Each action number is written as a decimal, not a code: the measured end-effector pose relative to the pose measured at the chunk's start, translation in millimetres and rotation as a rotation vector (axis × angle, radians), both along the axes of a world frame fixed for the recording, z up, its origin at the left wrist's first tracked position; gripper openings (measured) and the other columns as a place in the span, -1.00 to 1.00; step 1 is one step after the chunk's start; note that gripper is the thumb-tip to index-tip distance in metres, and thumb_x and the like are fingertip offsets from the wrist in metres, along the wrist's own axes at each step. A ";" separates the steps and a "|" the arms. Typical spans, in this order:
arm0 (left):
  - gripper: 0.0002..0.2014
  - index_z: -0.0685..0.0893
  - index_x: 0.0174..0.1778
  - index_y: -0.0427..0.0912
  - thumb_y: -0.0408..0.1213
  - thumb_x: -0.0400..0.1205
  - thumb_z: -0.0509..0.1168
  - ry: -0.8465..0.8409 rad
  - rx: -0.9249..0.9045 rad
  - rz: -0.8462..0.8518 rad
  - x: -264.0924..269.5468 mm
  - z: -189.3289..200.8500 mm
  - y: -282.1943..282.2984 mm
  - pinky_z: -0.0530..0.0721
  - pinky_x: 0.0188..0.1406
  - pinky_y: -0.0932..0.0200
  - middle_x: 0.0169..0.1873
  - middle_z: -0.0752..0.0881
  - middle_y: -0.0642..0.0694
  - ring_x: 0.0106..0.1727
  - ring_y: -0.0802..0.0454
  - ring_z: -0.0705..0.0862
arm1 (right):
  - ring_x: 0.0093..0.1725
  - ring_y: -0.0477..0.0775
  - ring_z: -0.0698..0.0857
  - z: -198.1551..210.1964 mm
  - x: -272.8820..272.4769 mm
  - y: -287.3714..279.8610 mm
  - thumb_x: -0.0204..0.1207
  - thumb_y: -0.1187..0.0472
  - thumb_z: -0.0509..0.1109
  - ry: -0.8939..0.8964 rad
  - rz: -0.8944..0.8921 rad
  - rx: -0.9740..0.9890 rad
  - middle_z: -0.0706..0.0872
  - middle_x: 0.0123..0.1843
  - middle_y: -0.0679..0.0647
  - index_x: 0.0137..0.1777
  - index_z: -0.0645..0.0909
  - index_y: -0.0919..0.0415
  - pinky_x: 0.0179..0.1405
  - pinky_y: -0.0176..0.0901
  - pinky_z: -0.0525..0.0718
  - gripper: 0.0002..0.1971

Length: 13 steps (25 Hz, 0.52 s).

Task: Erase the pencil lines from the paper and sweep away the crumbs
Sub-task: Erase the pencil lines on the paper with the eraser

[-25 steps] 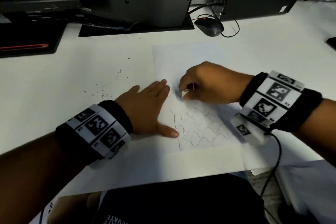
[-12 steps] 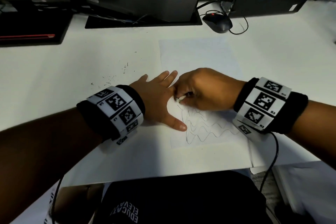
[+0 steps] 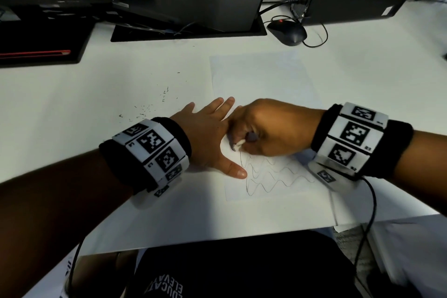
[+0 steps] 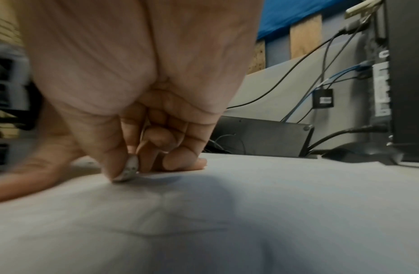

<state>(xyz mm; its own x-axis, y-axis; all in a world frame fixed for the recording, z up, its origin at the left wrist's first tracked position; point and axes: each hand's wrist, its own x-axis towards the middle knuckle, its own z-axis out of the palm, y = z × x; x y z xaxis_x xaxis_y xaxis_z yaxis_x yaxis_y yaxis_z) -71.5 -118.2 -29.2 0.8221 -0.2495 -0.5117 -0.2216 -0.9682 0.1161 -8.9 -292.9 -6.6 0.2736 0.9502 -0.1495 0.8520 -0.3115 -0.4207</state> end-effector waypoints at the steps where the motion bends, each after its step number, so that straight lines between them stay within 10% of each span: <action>1: 0.21 -0.11 0.71 0.30 0.74 0.17 0.09 0.004 0.002 0.004 0.9 -0.1 0.2 -0.16 0.68 -0.30 0.70 -0.40 0.13 0.70 0.15 -0.40 | -0.13 -0.05 0.71 0.8 3.5 0.9 0.46 0.23 0.44 -0.010 -0.031 0.018 0.78 -0.07 -0.07 -0.03 0.79 0.10 -0.11 -0.17 0.66 -0.86; 13: 0.28 -0.17 0.72 0.28 0.76 0.10 0.07 0.040 0.021 0.009 2.4 2.0 -0.7 -0.15 0.66 -0.33 0.69 -0.43 0.11 0.69 0.14 -0.41 | -0.18 0.03 0.69 -4.9 -5.0 -0.2 0.49 0.25 0.34 -0.073 0.117 0.001 0.75 -0.10 0.03 -0.12 0.76 0.21 -0.18 -0.17 0.60 -0.85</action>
<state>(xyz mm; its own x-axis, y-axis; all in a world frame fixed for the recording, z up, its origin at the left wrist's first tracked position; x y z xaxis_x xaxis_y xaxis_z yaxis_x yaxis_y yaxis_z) -69.1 -118.9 -27.2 0.8028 -0.2313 -0.5495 -0.2087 -0.9724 0.1045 -13.9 -293.1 -11.6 0.1712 0.9763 -0.1324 0.9108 -0.2081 -0.3567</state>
